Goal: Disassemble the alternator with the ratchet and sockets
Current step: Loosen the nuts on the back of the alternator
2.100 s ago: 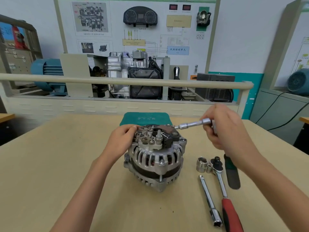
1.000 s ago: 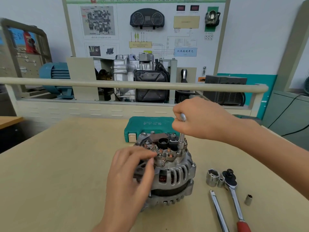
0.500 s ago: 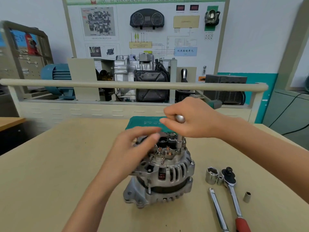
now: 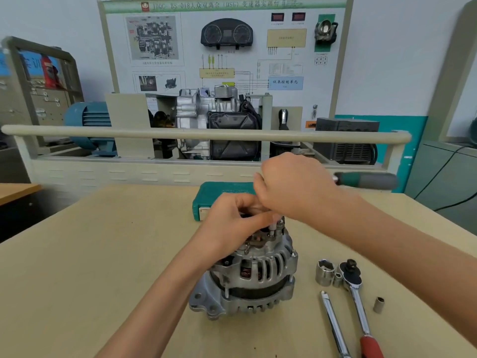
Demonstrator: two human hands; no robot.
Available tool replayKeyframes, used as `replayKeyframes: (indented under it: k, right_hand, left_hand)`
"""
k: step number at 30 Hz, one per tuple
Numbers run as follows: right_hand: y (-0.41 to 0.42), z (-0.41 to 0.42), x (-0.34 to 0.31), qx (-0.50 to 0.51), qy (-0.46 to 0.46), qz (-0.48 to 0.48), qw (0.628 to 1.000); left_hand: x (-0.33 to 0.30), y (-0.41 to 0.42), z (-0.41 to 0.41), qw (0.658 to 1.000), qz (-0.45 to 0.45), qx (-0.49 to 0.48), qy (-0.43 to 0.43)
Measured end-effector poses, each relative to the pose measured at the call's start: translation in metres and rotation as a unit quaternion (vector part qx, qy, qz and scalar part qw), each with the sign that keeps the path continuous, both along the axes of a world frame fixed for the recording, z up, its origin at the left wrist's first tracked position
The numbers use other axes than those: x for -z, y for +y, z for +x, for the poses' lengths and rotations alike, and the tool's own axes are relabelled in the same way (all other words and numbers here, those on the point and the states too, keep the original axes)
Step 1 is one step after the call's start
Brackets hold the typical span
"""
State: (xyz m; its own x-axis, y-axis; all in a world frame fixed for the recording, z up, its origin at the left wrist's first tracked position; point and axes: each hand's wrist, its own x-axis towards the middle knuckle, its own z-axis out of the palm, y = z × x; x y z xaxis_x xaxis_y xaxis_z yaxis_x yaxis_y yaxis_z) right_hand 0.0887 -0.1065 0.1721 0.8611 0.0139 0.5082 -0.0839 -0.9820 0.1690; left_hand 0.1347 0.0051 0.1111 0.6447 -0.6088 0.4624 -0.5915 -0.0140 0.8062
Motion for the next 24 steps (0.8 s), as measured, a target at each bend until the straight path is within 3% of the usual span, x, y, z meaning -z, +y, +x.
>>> replayKeyframes:
  k: [2, 5, 15, 20, 24]
  right_hand:
    - [0.009, 0.000, 0.004, 0.078, -0.022, 0.006, 0.997]
    - [0.017, -0.001, 0.005, 0.111, -0.024, 0.036, 0.993]
    - [0.000, -0.002, 0.011, -0.040, -0.133, -0.049, 0.989]
    - [-0.006, 0.007, 0.015, -0.159, -0.134, 0.068, 0.976]
    - [0.002, 0.014, 0.017, -0.229, -0.143, 0.177, 0.947]
  left_hand:
    - [0.003, -0.001, 0.000, 1.000, -0.014, -0.010, -0.010]
    - [0.010, -0.002, -0.002, 0.998, -0.047, -0.022, -0.026]
    - [0.014, 0.001, 0.000, 0.997, -0.038, 0.003, -0.067]
    - [0.013, 0.006, 0.001, 0.997, -0.045, 0.022, -0.058]
    - [0.011, 0.013, 0.009, 0.998, -0.042, 0.053, -0.003]
